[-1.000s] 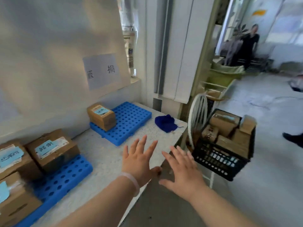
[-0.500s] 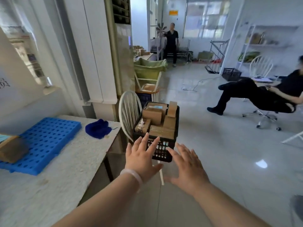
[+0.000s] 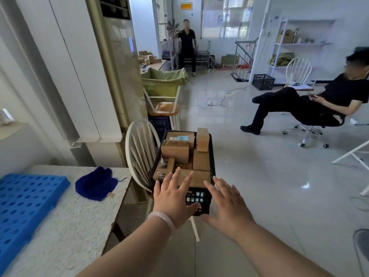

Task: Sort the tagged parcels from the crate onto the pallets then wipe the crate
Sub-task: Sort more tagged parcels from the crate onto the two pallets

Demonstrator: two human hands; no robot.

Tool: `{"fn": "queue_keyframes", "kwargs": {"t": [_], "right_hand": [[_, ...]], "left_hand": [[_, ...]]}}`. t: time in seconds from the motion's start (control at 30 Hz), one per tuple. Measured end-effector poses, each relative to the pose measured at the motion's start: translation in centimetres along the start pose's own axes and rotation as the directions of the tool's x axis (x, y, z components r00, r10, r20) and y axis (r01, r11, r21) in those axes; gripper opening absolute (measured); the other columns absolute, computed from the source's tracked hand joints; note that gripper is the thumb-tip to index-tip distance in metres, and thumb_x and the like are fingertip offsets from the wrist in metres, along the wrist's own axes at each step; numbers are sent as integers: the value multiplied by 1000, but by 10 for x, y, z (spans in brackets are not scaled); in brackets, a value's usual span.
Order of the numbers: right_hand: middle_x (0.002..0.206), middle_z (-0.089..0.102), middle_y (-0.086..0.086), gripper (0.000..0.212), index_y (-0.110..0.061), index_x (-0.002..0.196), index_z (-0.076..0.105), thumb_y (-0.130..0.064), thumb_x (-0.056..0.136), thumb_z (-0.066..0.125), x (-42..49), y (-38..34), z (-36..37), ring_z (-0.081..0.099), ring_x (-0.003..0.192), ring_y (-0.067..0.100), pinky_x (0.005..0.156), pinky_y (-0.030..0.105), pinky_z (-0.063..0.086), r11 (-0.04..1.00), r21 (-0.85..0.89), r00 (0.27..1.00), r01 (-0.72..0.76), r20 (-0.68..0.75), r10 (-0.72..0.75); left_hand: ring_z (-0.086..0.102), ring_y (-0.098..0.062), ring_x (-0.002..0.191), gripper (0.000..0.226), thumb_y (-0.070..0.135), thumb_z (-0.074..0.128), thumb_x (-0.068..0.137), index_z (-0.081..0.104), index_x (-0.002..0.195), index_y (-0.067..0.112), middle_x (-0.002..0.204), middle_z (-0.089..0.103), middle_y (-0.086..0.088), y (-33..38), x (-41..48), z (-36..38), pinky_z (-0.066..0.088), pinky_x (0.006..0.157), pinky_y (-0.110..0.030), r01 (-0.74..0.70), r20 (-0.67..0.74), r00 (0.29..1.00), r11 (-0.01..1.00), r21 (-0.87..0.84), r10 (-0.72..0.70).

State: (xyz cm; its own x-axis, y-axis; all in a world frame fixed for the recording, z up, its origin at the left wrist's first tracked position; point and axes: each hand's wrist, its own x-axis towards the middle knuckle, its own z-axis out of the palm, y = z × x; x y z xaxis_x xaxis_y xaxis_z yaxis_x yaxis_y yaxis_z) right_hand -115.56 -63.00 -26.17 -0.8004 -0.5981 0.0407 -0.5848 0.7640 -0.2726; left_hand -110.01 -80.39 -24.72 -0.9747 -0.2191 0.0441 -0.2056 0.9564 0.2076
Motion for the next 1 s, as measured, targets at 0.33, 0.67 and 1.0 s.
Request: {"fn": "queue_keyframes", "kwargs": {"t": [0.33,0.67,1.0], "right_hand": [[162,-13,-11,91,-41,153,-5,-60,88,57,107,4,15,-12,149,11,118,32,-8,992,77,993,-105,58,100],[163,-11,-9,89,-40,153,-6,-45,91,59,225,95,23,-3,151,18,123,37,11,969,131,970,-211,147,191],[164,0,-4,88,-30,156,1,-59,91,52,382,203,11,4,151,17,122,37,15,948,231,956,-218,246,160]], "left_hand": [[-5,-24,152,86,66,49,90,-7,152,47,165,-9,4,-45,122,6,2,122,-53,-50,86,995,998,-39,53],[-3,-22,152,84,65,47,91,-9,152,48,165,-9,7,-16,260,39,0,122,-51,-14,156,987,998,-63,23],[-1,-24,152,80,64,43,94,-8,153,44,166,-5,4,16,412,65,6,122,-49,189,245,955,980,-66,-168]]}}
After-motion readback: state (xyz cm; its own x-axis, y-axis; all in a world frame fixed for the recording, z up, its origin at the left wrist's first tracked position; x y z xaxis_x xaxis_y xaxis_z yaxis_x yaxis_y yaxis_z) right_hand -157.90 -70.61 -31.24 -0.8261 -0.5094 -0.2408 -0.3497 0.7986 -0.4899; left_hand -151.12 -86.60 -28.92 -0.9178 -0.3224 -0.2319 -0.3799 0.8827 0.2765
